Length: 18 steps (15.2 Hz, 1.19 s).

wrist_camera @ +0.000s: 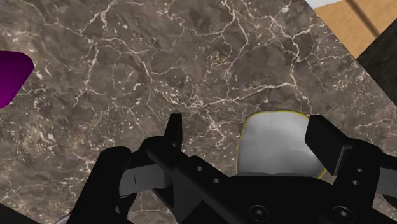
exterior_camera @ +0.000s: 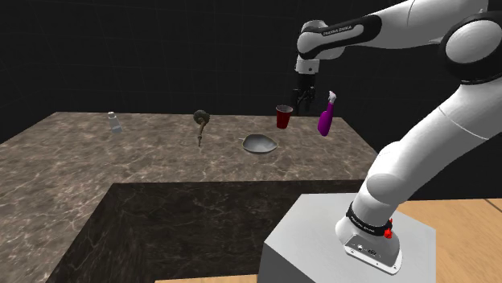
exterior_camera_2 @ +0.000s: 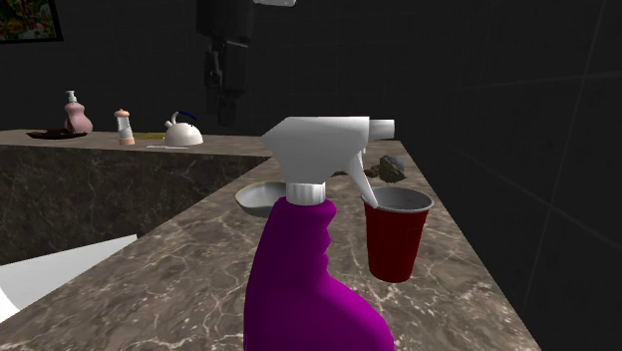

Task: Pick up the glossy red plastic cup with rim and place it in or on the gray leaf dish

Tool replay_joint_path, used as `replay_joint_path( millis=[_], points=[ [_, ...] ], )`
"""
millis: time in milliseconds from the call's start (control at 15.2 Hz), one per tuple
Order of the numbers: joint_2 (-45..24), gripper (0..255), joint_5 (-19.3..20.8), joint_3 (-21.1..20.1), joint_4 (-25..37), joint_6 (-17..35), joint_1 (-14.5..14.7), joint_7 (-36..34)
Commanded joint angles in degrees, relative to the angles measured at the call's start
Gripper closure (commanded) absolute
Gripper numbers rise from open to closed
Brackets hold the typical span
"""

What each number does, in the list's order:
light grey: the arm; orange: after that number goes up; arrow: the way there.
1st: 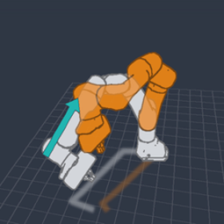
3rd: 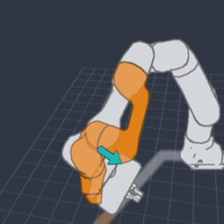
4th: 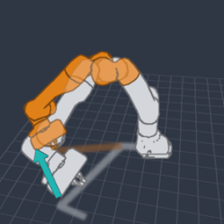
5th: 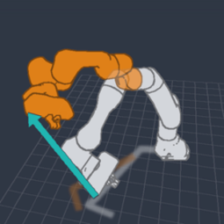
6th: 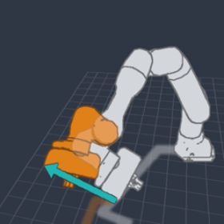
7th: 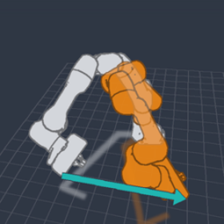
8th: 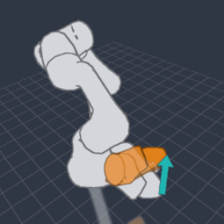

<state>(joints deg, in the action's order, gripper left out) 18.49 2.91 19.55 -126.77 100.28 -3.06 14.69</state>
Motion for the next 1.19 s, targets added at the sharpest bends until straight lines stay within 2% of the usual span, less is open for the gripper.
replay_joint_path(
  millis=[0, 330, 594, 858, 1122],
  points=[
    [-4.32, 0, -0.76, 1.83, 3.34, 0.84, -0.15, 3.02],
    [-15.59, 0, -4.40, 5.56, 11.90, 2.56, -1.20, 10.63],
    [-25.29, 0, -8.60, 7.37, 20.29, 2.49, -3.17, 16.65],
    [-35.38, 0, -13.14, 7.82, 30.35, 0.97, -6.51, 21.90],
    [-45.90, 0, -17.33, 7.15, 42.66, -2.08, -11.04, 25.79]
  ],
)
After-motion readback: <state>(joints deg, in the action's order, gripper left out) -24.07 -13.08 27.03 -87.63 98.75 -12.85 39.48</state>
